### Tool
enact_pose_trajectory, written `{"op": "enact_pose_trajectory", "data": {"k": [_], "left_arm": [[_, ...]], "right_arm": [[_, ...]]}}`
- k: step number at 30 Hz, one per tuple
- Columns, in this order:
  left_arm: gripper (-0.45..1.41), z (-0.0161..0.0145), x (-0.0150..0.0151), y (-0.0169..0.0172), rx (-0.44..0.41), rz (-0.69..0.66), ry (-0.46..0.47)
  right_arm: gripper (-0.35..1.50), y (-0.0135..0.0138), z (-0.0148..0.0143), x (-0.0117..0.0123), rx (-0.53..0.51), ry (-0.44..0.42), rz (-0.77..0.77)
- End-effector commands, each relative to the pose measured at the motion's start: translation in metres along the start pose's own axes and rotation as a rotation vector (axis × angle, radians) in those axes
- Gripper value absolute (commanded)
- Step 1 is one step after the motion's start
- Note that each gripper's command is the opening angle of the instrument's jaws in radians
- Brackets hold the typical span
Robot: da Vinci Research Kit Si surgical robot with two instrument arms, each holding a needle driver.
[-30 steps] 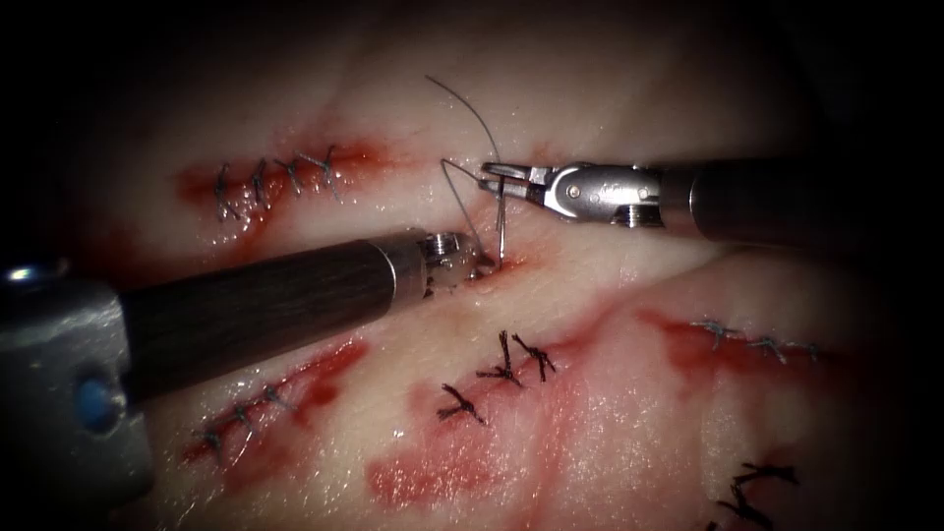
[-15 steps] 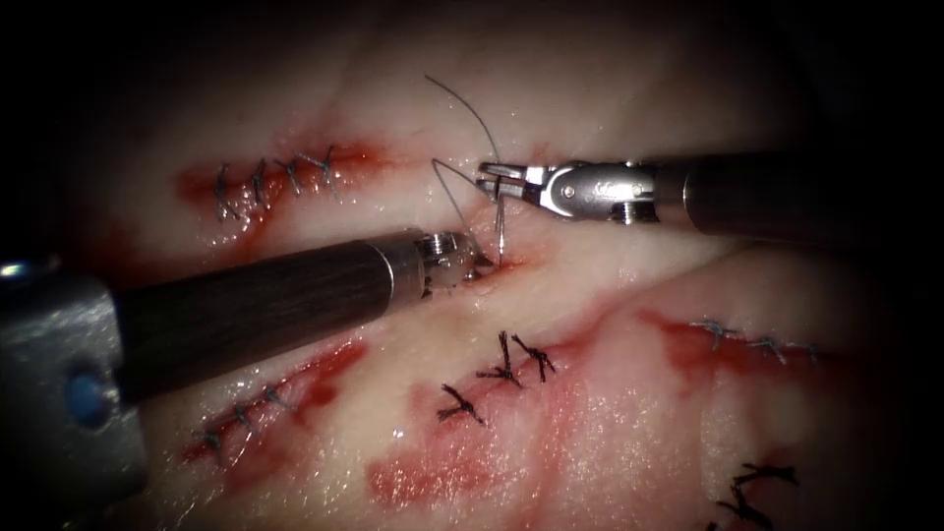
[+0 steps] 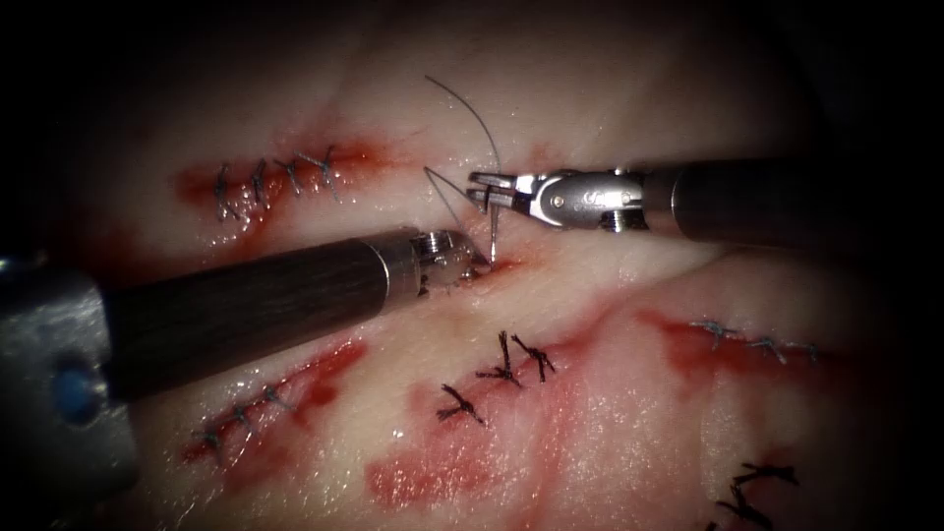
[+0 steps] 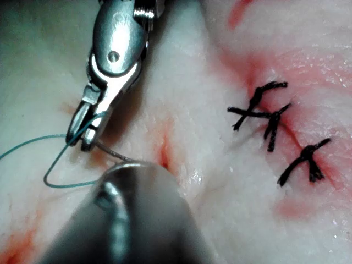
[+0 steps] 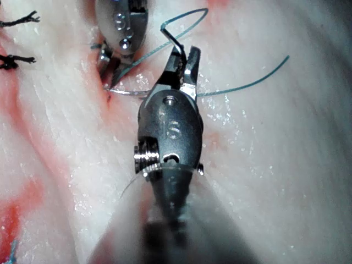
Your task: Wound Closure
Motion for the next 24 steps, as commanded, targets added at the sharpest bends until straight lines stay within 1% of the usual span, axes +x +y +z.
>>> {"op": "enact_pose_trajectory", "data": {"k": [1,5,11,15,24], "left_arm": [[0.51,0.0003,0.0004,-0.0006,0.005,-0.009,-0.001],[0.47,-0.0003,0.0007,-0.0006,0.019,-0.014,0.004],[0.41,-0.0016,0.0014,0.0000,0.027,-0.028,0.029],[0.41,-0.0015,0.0015,0.0003,0.028,-0.030,0.029],[0.44,-0.0017,0.0015,0.0002,0.032,-0.031,0.036]], "right_arm": [[-0.35,-0.0001,0.0003,-0.0006,0.006,0.006,-0.006],[-0.35,-0.0004,-0.0001,-0.0009,0.007,-0.002,-0.016],[-0.35,-0.0008,0.0002,-0.0008,0.016,-0.021,-0.006],[-0.35,-0.0010,0.0002,-0.0010,0.029,-0.040,-0.009],[-0.35,-0.0021,0.0007,-0.0010,0.080,-0.044,0.020]]}}
